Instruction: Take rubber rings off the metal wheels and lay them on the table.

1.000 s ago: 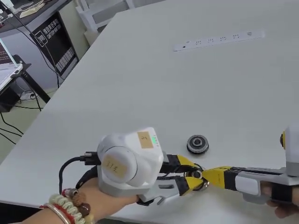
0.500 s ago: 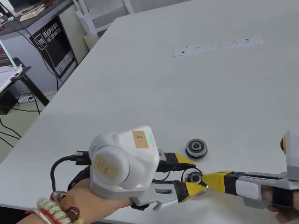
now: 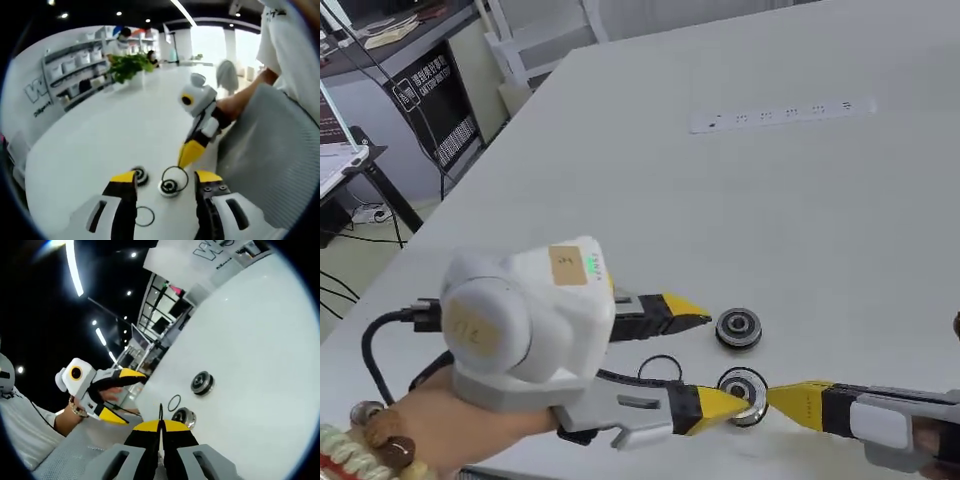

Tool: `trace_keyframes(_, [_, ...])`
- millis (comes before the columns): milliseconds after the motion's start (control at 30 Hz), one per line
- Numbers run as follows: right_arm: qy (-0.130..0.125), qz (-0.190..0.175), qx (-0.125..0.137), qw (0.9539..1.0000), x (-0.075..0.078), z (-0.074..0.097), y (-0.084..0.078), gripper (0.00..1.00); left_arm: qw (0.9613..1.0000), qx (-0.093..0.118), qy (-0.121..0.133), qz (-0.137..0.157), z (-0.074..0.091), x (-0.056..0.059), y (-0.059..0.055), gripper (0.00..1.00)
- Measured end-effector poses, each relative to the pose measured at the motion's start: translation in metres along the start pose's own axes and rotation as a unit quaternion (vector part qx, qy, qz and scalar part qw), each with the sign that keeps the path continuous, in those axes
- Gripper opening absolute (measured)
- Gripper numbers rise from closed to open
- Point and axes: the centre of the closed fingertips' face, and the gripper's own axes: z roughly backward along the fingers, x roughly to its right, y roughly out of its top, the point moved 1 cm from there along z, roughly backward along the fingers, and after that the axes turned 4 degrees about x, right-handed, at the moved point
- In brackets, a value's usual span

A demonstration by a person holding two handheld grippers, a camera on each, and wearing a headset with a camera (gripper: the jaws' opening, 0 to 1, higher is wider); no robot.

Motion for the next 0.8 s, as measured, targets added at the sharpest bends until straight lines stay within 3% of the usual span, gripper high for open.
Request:
trace_keyframes(67, [-0.001,0.014,0.003,0.9999,-0.005,0.002,0.004,0.0,1.0,-0.004,0.006,0.003,0.007,-0.003,0.0,0.48])
trace_keyframes(233, [0.006,0.025,0.013,0.9996,-0.022,0.003,0.015,0.0,0.9993,0.014,0.035,0.008,0.031,-0.013,0.012,0.54])
trace_keyframes(367, [0.003,0.046,0.009,0.9989,-0.032,0.005,0.018,0.0,0.9987,0.018,0.048,-0.001,0.049,-0.017,0.014,0.57])
trace_keyframes(467, [0.006,0.054,0.008,0.9985,-0.042,0.006,0.02,0.0,0.9978,0.019,0.063,0.007,0.062,-0.021,0.006,0.59])
trace_keyframes(800, [0.032,0.037,0.049,0.9976,-0.078,0.004,0.046,0.0,0.9932,0.015,0.108,0.039,0.111,-0.035,-0.022,0.68])
